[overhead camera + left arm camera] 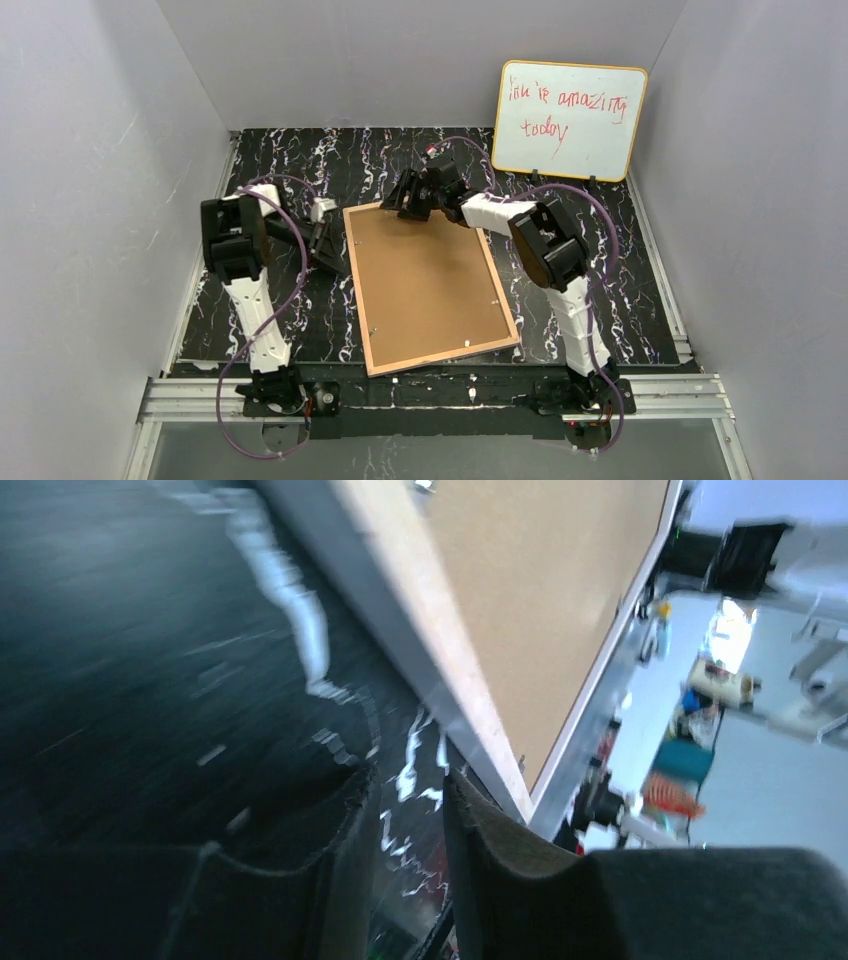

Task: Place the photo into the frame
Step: Adjust the photo frame at the center of the board, then turn over the photo frame at the center of the board.

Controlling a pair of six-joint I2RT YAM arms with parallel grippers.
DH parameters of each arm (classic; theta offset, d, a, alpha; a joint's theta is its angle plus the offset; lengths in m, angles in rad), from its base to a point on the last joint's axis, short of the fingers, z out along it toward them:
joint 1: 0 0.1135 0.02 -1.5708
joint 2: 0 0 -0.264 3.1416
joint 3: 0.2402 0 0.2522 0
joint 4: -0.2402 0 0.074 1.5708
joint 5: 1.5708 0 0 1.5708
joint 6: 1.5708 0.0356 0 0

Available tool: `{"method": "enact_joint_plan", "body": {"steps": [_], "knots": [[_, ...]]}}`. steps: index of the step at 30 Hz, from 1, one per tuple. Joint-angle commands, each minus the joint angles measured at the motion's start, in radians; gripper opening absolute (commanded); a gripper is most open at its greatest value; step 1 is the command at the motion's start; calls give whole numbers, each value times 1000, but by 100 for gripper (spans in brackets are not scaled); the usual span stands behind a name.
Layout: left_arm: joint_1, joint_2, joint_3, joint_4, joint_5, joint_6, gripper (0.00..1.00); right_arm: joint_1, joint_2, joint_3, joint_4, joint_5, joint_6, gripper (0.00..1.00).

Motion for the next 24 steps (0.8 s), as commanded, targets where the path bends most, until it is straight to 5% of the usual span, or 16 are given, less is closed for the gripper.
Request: {"method": "enact_joint_plan", "body": {"steps": [1,4,5,6,7,16,24], "knots": [[152,-22,100,-103,23,129,34,75,-162,5,-324,144,-212,74],[217,-66,110,-136,20,159,51,195,-168,77,-507,234,-288,75],[238,-87,107,-137,19,159,64,231,-153,112,-587,268,-306,75],[257,-101,102,-135,18,158,92,271,-139,150,-638,303,-317,75],[274,-118,95,-122,15,144,97,307,-123,179,-677,343,-323,75],[340,-335,-27,111,-214,-58,98,500,35,421,-900,559,-348,68],[339,-425,-66,110,-255,-71,98,577,69,456,-965,711,-356,65]]}}
